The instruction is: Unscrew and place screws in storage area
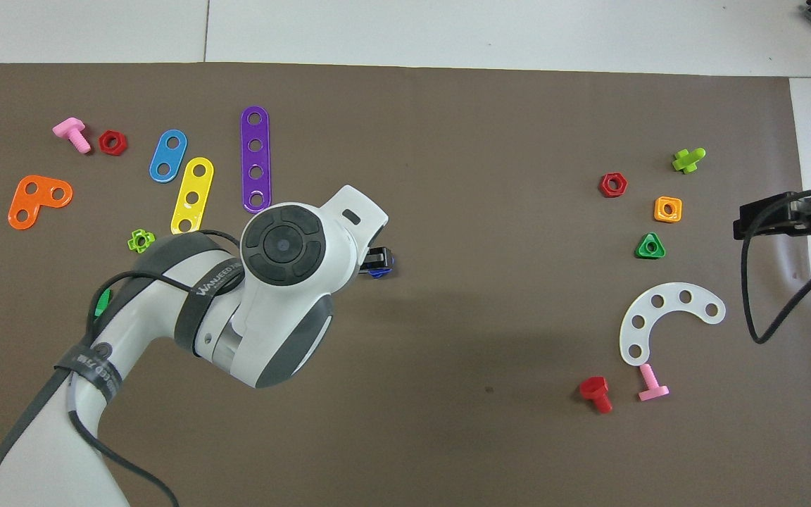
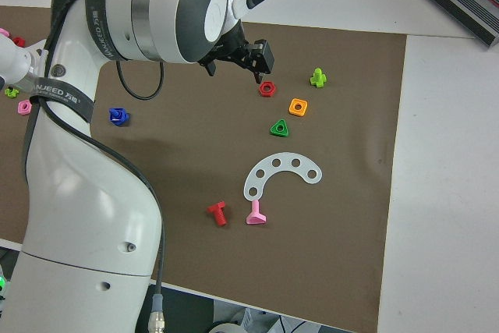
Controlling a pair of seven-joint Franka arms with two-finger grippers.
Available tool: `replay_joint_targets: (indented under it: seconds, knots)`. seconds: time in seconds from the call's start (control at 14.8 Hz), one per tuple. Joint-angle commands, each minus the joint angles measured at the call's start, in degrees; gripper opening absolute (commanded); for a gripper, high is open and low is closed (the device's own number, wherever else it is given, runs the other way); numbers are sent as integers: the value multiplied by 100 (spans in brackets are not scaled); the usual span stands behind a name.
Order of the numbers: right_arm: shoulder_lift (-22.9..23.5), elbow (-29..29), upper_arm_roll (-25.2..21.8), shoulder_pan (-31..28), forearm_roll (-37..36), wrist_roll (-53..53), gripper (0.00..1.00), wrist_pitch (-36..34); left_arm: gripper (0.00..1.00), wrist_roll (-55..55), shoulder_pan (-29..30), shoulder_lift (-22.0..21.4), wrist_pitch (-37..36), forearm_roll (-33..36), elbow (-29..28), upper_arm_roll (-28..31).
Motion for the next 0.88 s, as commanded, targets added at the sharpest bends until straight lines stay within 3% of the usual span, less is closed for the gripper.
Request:
replay_joint_targets:
  seconds: [0.0, 0.81]
  knots:
    - [-125, -147, 42, -52, 114, -16, 100, 71, 95, -401, -352, 609, 136, 339, 286, 118]
    - [-125, -147, 42, -52, 114, -16, 100, 71, 92, -702, -354, 1244, 997, 956, 568, 118]
